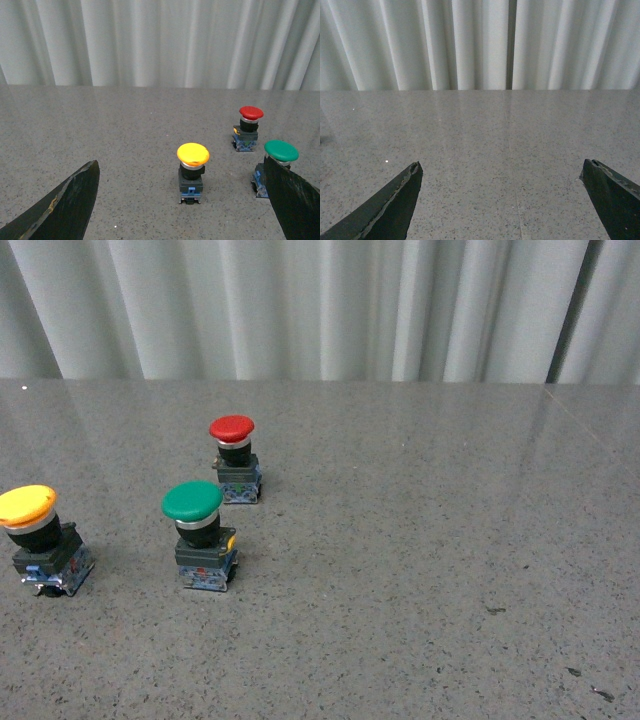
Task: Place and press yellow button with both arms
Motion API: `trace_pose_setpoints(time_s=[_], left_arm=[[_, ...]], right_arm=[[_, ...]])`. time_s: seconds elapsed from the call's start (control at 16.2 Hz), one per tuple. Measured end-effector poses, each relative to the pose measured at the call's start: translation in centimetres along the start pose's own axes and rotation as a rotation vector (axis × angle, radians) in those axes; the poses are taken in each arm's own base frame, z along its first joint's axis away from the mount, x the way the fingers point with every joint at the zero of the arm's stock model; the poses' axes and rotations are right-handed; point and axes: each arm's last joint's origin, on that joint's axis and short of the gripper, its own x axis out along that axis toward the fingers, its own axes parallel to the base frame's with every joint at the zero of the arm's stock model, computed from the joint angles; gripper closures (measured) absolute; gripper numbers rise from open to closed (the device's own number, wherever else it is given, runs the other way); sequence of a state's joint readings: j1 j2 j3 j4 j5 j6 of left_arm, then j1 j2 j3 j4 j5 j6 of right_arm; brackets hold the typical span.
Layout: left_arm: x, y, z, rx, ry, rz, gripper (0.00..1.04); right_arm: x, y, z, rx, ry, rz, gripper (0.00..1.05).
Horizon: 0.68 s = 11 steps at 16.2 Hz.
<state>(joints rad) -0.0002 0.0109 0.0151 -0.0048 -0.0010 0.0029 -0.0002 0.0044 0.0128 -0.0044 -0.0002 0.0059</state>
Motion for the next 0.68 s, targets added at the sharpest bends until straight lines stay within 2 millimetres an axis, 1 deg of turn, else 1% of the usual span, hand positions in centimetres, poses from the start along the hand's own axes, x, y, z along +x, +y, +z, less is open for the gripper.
trace_pose_setpoints(time_s=[0.68], left_arm=[[0.00,0.00,0.00,0.000,0.000,0.000,0.07]], right_arm=[[0.00,0.00,0.00,0.000,0.000,0.000,0.06]])
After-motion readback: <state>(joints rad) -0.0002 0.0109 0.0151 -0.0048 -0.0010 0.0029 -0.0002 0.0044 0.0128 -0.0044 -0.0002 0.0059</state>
